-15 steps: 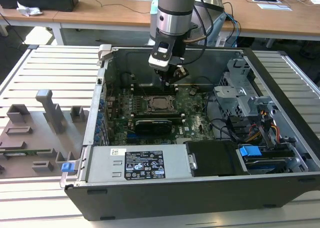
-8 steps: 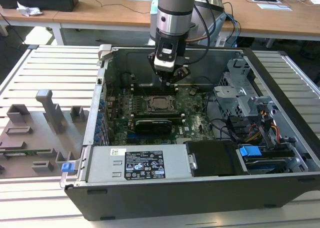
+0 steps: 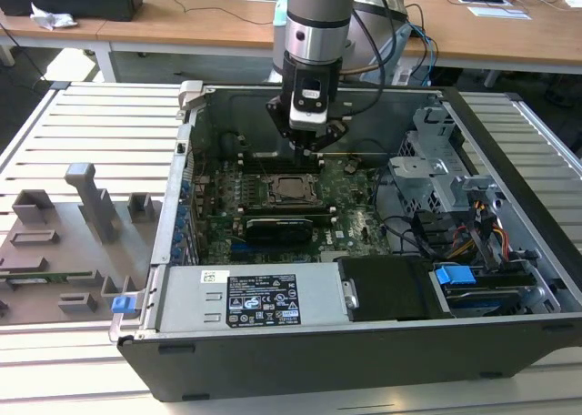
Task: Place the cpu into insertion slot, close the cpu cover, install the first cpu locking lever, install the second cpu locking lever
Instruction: 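Install the first cpu locking lever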
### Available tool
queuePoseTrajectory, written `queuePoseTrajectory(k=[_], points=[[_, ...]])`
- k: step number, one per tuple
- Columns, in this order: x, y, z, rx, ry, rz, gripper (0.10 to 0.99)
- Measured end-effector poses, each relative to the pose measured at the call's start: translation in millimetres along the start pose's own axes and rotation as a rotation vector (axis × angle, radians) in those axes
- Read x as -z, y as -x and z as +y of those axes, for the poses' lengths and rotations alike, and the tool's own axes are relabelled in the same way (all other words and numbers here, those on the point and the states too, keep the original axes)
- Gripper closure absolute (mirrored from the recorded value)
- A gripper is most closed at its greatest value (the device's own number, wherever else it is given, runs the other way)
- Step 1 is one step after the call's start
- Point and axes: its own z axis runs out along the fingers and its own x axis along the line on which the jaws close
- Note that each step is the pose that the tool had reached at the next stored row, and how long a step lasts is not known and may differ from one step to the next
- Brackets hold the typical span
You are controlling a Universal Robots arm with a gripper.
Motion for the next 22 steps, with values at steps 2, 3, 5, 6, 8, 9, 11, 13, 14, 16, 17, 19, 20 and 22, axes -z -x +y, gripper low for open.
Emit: queuePoseTrajectory(k=[2, 3, 5, 6, 8, 9, 11, 13, 14, 16, 17, 19, 20, 22], points=[[0.0, 0.0, 0.0, 0.033, 0.0, -0.0005, 0.98], [0.0, 0.0, 0.0, 0.046, 0.0, -0.0007, 0.98], [0.0, 0.0, 0.0, 0.075, 0.001, -0.0012, 0.98], [0.0, 0.0, 0.0, 0.085, 0.001, -0.0013, 0.98], [0.0, 0.0, 0.0, 0.11, 0.001, -0.0018, 0.98], [0.0, 0.0, 0.0, 0.121, 0.001, -0.0019, 0.98], [0.0, 0.0, 0.0, 0.16, 0.001, -0.0026, 0.98], [0.0, 0.0, 0.0, 0.184, 0.001, -0.0029, 0.98], [0.0, 0.0, 0.0, 0.193, 0.001, -0.003, 0.98], [0.0, 0.0, 0.0, 0.22, 0.001, -0.0035, 0.98], [0.0, 0.0, 0.0, 0.233, 0.002, -0.0037, 0.98], [0.0, 0.0, 0.0, 0.256, 0.002, -0.004, 0.98], [0.0, 0.0, 0.0, 0.263, 0.002, -0.0042, 0.98], [0.0, 0.0, 0.0, 0.283, 0.002, -0.0045, 0.98]])
